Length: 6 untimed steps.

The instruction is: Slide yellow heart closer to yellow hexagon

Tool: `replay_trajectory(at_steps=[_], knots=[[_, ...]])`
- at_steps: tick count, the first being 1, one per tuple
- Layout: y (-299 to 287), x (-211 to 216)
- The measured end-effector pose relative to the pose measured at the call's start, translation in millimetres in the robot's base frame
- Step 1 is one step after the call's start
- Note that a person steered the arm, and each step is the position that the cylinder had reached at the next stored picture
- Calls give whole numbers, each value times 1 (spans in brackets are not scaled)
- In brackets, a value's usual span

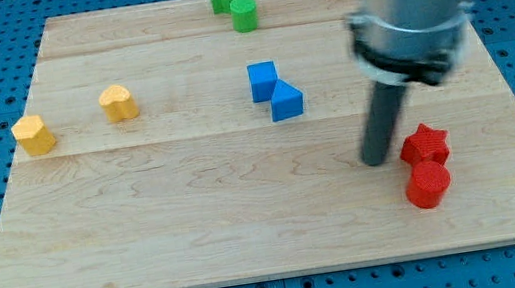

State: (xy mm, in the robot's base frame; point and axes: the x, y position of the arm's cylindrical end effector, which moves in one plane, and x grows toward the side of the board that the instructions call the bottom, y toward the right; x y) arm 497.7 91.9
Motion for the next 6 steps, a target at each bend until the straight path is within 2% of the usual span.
replay_trajectory(at_steps=[1,2,3,4,5,6], knots=[[-93,-66],[-147,-130],[-199,-135],[-246,-86],[-233,-74],[-238,-116]])
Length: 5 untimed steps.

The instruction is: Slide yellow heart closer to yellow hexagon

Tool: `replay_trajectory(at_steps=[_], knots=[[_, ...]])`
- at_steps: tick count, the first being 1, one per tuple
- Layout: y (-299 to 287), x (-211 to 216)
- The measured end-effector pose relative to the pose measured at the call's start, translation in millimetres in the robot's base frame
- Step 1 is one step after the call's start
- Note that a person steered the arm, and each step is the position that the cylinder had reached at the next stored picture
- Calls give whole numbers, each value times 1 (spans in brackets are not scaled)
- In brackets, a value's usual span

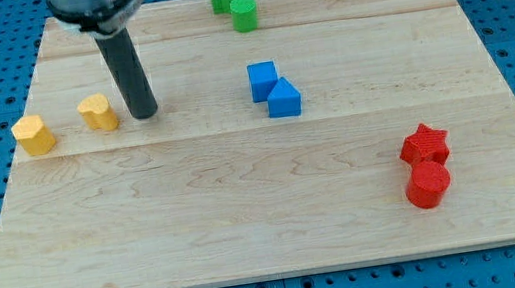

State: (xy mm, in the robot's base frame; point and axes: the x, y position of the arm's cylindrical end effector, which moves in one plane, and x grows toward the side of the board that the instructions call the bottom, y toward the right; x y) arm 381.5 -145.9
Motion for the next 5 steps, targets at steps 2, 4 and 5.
replay_trajectory(at_steps=[2,4,5], knots=[[-41,-24],[-79,38],[-63,75]])
